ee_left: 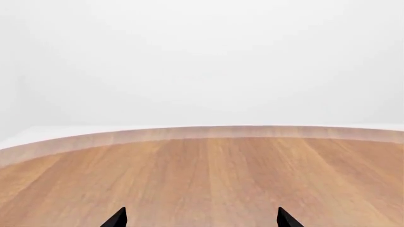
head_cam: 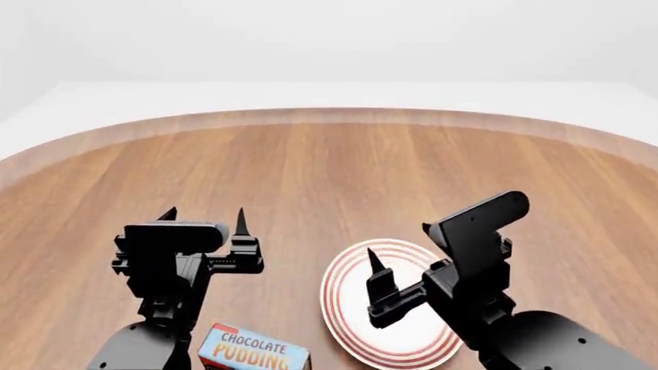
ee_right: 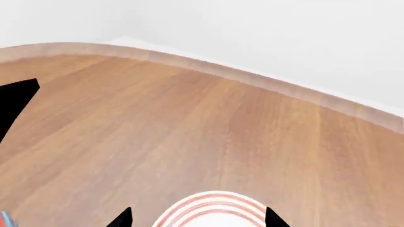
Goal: Put the chocolate pudding to the right of the plate.
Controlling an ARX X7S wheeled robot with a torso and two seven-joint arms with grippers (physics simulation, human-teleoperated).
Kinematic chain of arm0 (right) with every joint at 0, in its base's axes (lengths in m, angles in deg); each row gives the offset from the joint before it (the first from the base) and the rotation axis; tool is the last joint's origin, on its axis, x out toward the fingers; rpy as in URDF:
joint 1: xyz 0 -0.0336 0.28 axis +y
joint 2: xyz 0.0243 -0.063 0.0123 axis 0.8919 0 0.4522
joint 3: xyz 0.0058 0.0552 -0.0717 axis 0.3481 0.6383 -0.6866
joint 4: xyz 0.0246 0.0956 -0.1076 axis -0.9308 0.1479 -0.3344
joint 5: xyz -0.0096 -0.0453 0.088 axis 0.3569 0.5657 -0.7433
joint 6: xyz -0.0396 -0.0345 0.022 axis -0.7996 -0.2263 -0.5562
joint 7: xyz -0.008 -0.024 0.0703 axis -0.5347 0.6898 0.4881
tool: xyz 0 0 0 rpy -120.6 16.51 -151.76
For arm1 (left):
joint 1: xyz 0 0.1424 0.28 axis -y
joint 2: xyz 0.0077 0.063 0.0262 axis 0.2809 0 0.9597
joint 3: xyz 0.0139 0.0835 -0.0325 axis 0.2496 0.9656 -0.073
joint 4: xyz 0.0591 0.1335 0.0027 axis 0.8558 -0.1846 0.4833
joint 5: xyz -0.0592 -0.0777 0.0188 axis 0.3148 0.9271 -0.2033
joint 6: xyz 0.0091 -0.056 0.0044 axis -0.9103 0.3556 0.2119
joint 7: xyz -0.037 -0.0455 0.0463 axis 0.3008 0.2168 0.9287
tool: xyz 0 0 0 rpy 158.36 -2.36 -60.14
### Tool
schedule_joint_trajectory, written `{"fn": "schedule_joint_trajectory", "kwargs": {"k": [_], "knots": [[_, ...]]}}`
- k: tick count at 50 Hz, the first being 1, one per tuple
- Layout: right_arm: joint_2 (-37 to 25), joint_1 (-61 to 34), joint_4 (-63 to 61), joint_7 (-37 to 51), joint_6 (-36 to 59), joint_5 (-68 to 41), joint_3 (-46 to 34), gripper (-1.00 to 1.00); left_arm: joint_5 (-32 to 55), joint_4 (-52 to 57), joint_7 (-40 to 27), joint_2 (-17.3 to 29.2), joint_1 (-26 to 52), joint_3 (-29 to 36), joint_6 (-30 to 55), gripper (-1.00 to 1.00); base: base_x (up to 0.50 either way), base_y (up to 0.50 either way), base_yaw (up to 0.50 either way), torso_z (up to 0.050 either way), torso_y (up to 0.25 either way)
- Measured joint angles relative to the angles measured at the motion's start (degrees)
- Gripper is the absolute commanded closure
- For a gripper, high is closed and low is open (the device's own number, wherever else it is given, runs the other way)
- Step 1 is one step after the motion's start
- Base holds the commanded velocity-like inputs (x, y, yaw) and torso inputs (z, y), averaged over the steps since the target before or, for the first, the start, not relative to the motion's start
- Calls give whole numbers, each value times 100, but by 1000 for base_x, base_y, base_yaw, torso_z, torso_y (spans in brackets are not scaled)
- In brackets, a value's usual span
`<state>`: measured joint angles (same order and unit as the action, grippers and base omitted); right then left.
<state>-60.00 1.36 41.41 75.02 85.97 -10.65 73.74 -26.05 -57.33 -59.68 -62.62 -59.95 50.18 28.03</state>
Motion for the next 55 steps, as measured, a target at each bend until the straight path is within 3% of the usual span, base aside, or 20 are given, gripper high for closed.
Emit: {"fn": "schedule_joint_trajectory", "kwargs": {"k": [17,55], "knots": [[-405,-371,-4,-467,954,-1146,-53,-100,55,-15,-43,36,19,7,4,-100,0,0,0,0,0],[-363,-963,1015,-1004,842,-1674,-1586,-100,133,-24,-173,101,84,74,37,-100,0,0,0,0,0]]}}
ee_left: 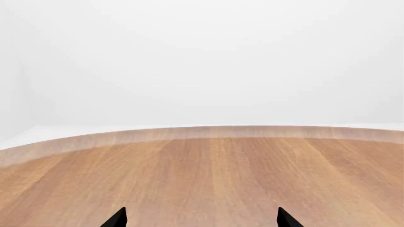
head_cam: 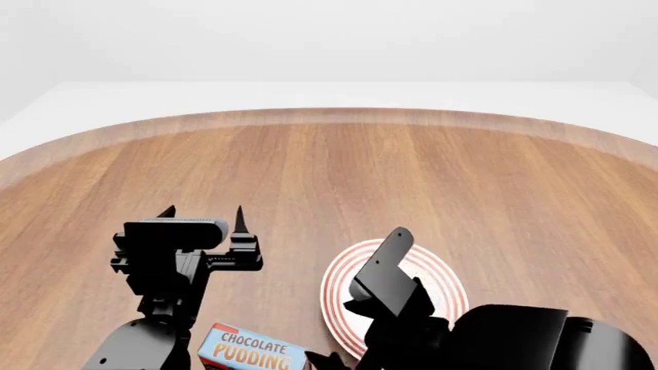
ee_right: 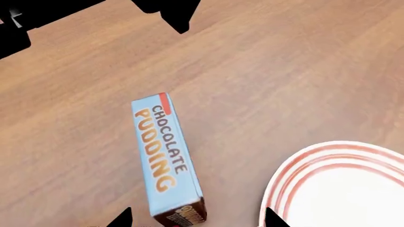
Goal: Put the chocolate pudding to the right of the plate.
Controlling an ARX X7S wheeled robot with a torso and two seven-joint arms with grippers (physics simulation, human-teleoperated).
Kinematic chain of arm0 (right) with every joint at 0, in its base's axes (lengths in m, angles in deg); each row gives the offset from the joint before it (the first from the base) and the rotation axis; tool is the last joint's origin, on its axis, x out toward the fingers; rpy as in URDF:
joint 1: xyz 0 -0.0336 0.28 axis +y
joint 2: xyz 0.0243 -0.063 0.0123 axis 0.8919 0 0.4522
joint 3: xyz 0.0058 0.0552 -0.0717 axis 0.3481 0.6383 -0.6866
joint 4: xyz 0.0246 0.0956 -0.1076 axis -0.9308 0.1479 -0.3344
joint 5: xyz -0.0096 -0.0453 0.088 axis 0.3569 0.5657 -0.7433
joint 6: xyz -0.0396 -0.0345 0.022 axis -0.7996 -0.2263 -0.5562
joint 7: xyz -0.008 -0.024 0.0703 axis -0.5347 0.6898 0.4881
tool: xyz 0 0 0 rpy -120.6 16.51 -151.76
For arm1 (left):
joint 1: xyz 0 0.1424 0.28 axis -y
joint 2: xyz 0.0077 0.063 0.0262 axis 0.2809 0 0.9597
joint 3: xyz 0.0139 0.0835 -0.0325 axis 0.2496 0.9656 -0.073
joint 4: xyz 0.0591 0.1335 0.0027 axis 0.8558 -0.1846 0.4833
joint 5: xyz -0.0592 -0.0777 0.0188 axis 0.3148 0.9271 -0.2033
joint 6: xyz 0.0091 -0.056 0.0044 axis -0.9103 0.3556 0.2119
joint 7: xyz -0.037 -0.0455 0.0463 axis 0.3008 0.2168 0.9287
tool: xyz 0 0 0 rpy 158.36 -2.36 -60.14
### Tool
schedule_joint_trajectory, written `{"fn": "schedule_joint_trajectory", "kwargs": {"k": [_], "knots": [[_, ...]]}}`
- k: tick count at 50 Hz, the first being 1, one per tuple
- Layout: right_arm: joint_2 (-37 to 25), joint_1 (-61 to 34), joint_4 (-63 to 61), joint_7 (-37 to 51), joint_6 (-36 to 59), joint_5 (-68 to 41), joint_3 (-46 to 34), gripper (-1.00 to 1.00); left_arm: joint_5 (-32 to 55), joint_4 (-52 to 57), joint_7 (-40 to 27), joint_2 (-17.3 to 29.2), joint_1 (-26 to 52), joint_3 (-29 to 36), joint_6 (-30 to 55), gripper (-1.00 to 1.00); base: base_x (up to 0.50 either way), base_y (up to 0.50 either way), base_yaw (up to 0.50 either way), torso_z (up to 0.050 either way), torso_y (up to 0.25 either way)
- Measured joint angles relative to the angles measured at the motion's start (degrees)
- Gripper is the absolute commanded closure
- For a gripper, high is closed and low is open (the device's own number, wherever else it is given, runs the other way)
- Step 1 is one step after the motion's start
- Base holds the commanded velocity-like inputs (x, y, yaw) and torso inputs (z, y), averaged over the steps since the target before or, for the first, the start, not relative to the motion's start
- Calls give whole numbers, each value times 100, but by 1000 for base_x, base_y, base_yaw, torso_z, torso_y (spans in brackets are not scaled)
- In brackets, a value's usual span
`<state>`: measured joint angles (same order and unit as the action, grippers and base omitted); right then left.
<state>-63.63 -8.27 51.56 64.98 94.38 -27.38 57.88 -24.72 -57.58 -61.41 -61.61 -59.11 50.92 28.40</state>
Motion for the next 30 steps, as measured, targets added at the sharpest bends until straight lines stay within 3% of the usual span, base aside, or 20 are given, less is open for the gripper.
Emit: {"fn": "schedule_joint_trajectory", "kwargs": {"k": [30], "knots": [[325,-571,1043,-273,-497,396,-1502,-100,48,6,-80,43,5,94,-5,-100,0,0,0,0,0]]}}
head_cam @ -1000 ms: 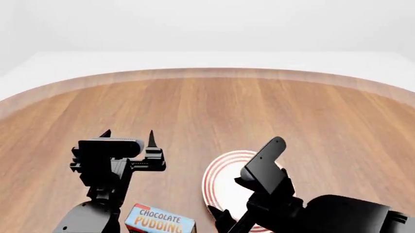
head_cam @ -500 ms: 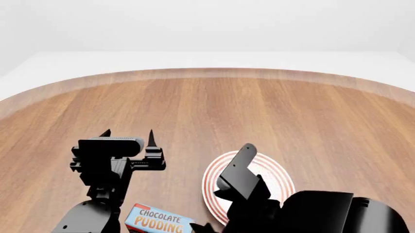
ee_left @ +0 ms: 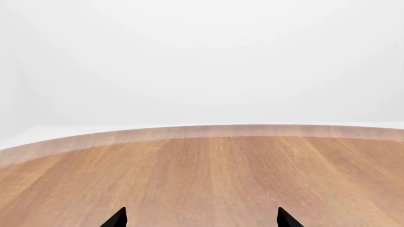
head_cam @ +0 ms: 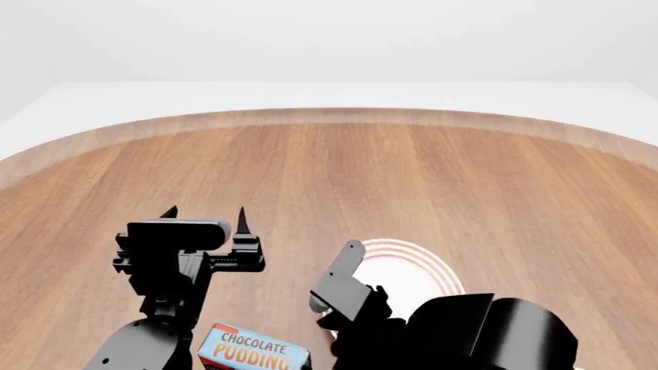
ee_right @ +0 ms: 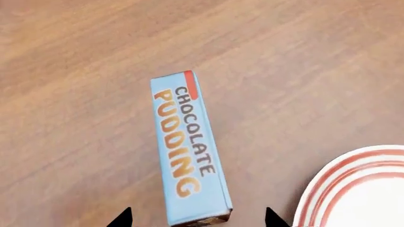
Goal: Put the chocolate pudding to the right of the plate.
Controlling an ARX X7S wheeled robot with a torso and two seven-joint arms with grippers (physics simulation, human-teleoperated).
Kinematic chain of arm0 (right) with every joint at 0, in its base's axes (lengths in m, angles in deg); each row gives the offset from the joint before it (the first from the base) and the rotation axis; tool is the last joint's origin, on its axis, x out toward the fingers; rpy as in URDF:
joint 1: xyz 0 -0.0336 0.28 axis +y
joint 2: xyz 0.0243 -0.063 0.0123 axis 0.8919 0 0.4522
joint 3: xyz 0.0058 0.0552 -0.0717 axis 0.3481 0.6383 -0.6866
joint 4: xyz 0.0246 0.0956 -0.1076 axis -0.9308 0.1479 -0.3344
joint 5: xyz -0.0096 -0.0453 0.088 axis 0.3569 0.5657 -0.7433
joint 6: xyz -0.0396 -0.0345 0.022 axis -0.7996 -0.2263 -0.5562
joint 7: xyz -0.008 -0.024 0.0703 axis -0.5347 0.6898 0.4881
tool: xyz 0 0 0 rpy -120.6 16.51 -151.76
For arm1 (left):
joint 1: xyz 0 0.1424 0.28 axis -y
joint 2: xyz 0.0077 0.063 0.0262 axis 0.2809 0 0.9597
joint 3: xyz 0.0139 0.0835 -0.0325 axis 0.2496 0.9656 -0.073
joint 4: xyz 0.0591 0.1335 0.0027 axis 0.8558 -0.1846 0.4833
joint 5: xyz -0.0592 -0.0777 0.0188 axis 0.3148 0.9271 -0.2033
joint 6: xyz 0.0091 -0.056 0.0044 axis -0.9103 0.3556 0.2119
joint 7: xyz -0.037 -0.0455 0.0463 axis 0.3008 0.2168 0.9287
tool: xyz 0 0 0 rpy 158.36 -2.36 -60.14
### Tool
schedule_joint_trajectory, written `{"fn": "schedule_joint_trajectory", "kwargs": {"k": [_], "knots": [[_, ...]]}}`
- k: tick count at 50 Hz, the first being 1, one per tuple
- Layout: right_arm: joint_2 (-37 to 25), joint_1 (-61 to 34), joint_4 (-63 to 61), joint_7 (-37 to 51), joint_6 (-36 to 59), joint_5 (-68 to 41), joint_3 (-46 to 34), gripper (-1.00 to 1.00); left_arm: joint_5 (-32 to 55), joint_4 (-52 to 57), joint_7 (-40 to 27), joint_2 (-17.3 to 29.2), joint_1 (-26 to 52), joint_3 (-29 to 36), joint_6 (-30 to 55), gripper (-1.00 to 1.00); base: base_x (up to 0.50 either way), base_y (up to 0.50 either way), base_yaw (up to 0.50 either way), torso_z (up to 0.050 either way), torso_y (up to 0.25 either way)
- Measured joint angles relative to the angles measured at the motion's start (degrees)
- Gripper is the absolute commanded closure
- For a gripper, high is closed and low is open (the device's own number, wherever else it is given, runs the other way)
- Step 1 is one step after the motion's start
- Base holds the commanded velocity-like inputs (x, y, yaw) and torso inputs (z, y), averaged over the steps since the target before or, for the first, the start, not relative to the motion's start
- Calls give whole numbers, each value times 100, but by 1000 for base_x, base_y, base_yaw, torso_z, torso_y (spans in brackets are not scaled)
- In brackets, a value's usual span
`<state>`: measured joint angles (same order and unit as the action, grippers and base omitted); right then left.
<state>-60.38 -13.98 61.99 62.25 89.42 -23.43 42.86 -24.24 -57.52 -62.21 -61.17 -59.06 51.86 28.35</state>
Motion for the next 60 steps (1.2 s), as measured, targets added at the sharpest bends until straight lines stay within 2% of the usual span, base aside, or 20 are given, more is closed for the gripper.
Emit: {"fn": "schedule_joint_trajectory", "kwargs": {"k": [54,55,60], "knots": [[537,-117,2465,-1041,-1498,1030,-1711,-100,85,36,-117,72,-37,181,-39,-100,0,0,0,0,0],[554,-109,2524,-1044,-1517,1050,-1734,100,90,45,-119,75,-45,181,-42,-100,0,0,0,0,0],[580,-128,2670,-1048,-1585,1102,-1787,100,112,75,-135,85,-67,168,-53,-100,0,0,0,0,0]]}}
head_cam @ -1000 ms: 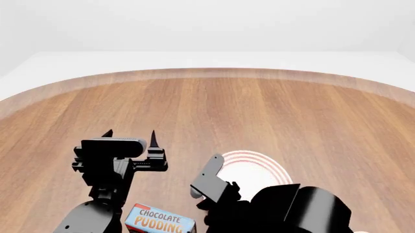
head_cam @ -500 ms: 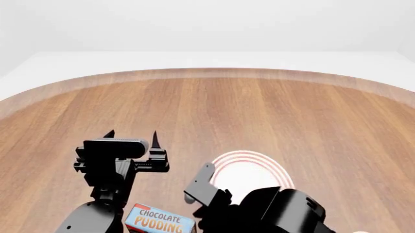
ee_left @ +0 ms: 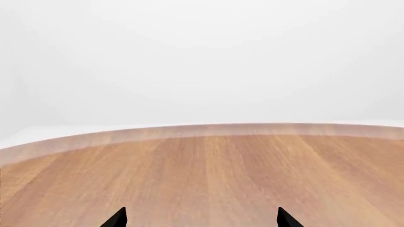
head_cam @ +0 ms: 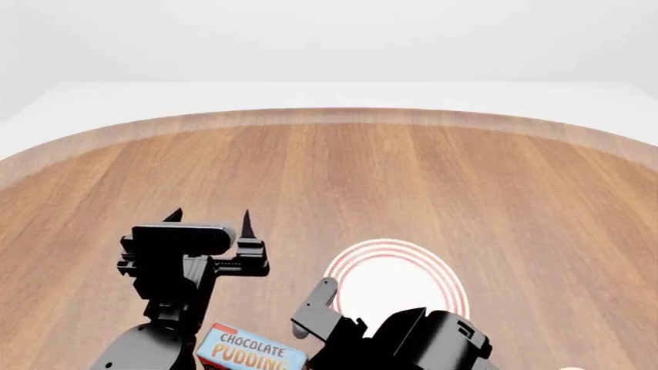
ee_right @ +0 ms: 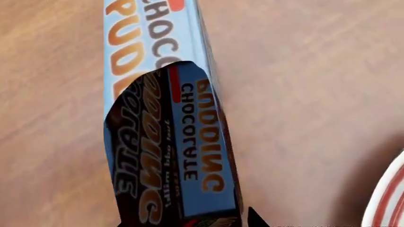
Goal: Put the chocolate pudding to the right of the plate.
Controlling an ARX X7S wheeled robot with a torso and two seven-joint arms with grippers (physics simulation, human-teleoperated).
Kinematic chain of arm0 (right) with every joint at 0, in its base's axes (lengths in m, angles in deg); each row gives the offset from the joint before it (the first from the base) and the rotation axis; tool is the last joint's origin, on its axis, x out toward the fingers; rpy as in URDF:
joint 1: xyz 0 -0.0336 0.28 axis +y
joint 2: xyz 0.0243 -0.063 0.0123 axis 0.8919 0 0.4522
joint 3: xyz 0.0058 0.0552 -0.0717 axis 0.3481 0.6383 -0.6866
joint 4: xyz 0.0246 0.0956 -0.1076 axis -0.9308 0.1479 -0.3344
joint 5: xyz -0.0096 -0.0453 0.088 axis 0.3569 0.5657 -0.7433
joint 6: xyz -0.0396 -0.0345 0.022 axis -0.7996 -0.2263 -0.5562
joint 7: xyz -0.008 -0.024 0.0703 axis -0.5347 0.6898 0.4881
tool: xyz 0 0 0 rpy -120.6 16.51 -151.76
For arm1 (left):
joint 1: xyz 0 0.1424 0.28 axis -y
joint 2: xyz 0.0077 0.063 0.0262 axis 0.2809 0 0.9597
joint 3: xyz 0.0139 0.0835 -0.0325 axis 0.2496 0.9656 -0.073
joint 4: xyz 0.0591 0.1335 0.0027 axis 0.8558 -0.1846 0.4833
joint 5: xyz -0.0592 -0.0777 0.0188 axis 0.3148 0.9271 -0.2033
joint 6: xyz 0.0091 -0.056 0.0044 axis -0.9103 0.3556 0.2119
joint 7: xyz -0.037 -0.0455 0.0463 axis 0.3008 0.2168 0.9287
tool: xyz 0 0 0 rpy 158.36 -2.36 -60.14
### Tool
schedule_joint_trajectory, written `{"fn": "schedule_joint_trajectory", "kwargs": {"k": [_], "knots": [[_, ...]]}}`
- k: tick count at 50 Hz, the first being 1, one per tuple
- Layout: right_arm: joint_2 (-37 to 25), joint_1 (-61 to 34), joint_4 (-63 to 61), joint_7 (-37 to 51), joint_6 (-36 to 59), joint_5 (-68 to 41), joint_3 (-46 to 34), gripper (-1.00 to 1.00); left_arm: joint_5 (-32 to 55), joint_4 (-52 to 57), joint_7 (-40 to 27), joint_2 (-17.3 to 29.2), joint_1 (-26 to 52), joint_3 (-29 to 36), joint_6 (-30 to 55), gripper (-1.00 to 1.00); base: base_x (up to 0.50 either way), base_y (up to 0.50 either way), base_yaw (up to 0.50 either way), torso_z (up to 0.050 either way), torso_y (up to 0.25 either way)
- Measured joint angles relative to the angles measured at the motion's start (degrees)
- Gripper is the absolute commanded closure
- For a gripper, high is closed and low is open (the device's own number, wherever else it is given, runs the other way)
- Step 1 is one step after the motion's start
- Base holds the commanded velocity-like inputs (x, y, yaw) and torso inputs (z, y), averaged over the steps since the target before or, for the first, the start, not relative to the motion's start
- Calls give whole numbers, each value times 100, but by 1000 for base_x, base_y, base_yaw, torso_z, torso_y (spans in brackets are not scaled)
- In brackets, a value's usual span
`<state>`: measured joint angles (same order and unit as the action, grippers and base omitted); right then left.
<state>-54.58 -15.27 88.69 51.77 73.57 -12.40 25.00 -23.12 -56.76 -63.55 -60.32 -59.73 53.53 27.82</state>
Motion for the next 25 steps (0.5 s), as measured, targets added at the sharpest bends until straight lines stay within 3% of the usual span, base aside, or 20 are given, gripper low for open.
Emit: {"fn": "schedule_joint_trajectory", "kwargs": {"k": [12,25], "knots": [[-7,29,-31,194,-45,-41,50,100,41,35,-37,30,-24,-31,-21,-100,0,1,1,0,0],[-300,85,-1338,895,660,-539,702,100,73,20,-61,70,-17,-63,-52,-100,0,0,0,0,0]]}}
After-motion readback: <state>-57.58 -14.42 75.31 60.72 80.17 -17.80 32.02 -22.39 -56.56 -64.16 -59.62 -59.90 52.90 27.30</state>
